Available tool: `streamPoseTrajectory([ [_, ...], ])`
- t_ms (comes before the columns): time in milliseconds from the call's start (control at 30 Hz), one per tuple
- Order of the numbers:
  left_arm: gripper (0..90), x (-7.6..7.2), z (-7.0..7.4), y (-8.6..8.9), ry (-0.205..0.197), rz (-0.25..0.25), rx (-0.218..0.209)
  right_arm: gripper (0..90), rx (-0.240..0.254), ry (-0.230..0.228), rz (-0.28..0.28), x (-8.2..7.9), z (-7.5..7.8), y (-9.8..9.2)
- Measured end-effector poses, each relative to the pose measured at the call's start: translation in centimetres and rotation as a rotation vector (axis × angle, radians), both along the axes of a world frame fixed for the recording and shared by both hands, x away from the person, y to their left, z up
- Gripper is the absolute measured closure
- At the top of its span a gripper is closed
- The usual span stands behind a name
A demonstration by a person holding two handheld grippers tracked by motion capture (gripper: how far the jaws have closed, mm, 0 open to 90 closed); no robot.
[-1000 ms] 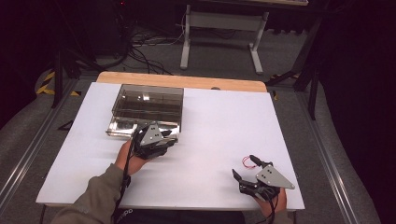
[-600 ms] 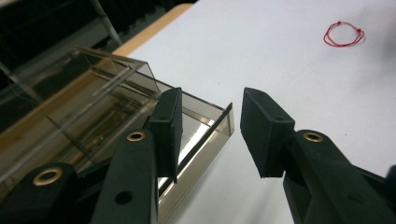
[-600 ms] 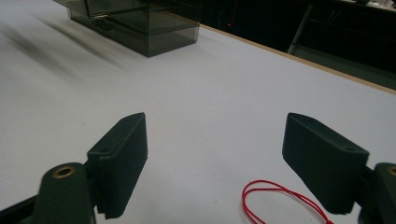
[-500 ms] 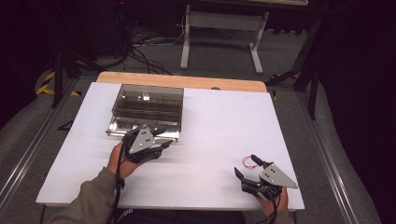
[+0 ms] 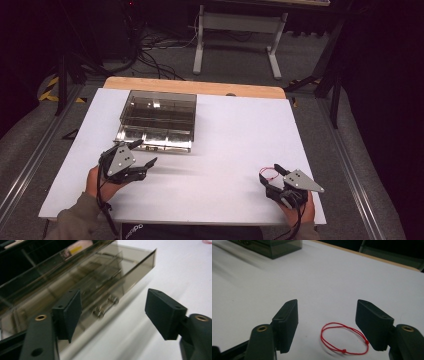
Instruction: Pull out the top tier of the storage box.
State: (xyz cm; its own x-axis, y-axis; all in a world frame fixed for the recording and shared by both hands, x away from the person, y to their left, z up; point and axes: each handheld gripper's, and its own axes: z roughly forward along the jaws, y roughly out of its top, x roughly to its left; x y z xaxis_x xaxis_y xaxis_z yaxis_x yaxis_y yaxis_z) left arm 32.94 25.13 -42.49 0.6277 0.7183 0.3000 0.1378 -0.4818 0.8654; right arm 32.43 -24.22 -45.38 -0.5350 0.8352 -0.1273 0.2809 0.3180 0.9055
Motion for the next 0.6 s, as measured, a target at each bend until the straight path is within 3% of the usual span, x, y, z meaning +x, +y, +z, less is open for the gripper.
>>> streamPoseTrajectory([
  [100, 21.3, -0.8, -0.7, 0.6, -0.004, 0.016, -0.001, 35.5, 0.006, 0.053, 0.004, 0.6, -0.2, -0.5],
  [200, 17.9, -1.2, -1.7, 1.4, 0.029, 0.010, -0.041, 34.4, -0.018, 0.068, 0.000, 0.9, -0.2, -0.6],
  [333, 12.3, -1.4, -2.9, 2.5, 0.068, 0.031, -0.059, 37.1, -0.022, 0.101, 0.001, 1.4, -0.2, -0.9],
  [400, 10.5, -1.6, -3.4, 3.3, 0.097, 0.032, -0.068, 41.1, -0.007, 0.133, 0.008, 1.7, -0.2, -1.0],
  [500, 9.6, -1.7, -3.8, 3.7, 0.118, 0.034, -0.093, 46.2, -0.023, 0.173, 0.021, 2.2, -0.3, -0.9],
  [600, 9.6, -1.7, -3.9, 3.7, 0.114, 0.047, -0.081, 50.8, -0.039, 0.208, 0.029, 2.6, -0.3, -0.7],
])
